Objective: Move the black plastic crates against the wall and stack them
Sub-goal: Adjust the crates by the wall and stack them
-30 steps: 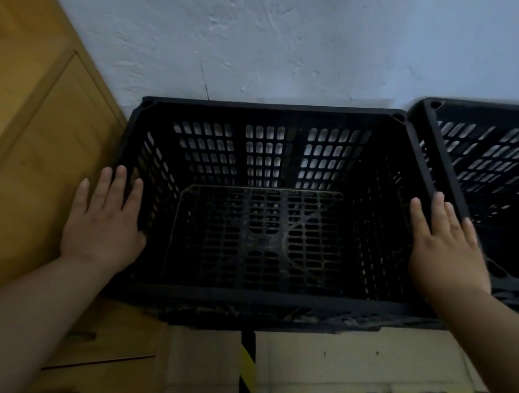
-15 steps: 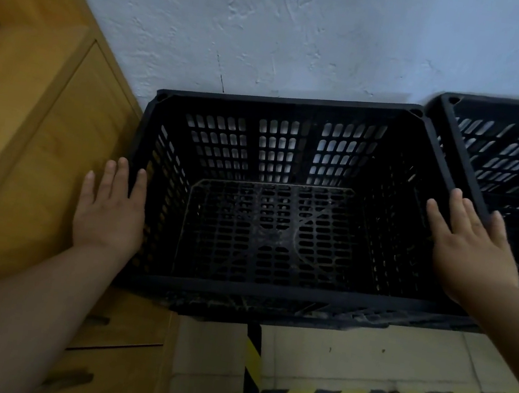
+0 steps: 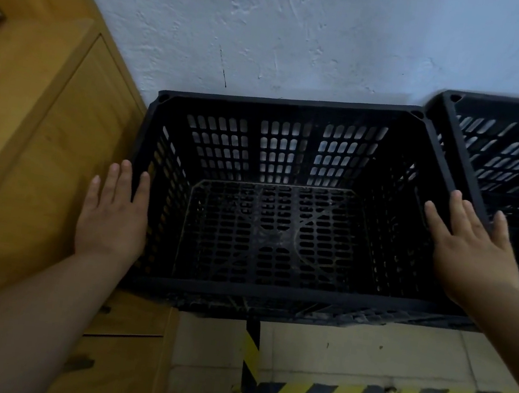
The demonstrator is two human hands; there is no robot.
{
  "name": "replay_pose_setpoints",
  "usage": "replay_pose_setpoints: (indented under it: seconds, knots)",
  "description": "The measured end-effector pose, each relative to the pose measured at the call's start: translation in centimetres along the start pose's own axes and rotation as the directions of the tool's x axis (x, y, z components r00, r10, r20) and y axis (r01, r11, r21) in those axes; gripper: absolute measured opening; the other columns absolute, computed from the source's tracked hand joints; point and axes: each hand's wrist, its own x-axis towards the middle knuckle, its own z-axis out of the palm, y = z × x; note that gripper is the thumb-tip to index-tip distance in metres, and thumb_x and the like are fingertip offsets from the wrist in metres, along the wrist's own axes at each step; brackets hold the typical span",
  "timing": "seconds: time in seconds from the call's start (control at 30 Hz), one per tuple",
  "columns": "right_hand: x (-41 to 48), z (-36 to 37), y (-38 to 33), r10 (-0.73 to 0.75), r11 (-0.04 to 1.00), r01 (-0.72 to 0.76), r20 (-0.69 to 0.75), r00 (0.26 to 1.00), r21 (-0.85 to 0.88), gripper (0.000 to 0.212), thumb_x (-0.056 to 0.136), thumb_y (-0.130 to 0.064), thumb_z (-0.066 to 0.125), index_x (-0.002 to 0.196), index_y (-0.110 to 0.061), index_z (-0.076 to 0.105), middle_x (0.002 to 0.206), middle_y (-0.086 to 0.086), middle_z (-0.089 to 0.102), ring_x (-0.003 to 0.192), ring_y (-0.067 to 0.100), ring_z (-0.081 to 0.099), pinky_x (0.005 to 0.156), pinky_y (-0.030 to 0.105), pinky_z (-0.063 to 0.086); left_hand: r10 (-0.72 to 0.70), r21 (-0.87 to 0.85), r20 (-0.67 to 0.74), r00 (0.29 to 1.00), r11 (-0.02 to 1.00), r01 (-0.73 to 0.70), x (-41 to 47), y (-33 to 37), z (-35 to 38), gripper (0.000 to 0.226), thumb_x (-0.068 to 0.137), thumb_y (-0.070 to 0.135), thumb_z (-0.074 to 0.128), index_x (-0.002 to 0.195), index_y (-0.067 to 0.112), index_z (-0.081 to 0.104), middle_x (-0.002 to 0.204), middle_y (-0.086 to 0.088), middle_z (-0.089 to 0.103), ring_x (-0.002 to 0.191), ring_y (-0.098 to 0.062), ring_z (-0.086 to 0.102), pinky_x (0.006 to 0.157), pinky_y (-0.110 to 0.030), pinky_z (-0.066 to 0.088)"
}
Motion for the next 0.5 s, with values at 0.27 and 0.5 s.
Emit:
replay_pose_setpoints:
  seconds: [0.27, 0.5]
  knots:
    - [-0.1, 0.2, -0.5, 0.013, 1.000, -0.014, -0.023, 1.000, -0.018, 0.063, 0.094, -0.017, 0.018, 0.146, -0.020, -0.017, 0.141, 0.006, -0.037, 0.144, 0.021, -0.019, 0.091, 0.041, -0.042, -0.003, -0.160, -0.056, 0.998, 0.987, -0.006, -0.2, 0.0, 0.5, 0.079, 0.091, 0.012, 0.044, 0.147, 0.012, -0.012, 0.155, -0.017, -0.021, 0.143, -0.029, -0.018, 0.117, -0.043, -0.006]
    - [0.0, -0.2, -0.9, 0.025, 1.000, -0.025, -0.009, 1.000, -0.017, 0.063, 0.094, -0.017, 0.017, 0.143, -0.020, -0.023, 0.142, 0.006, -0.039, 0.142, 0.021, -0.023, 0.090, 0.043, -0.041, 0.027, -0.235, -0.050, 0.998, 0.971, -0.038, 0.8, -0.5, 0.8, 0.087, 0.087, 0.007, 0.052, 0.148, 0.015, -0.009, 0.155, -0.016, -0.023, 0.142, -0.030, -0.021, 0.116, -0.044, -0.007]
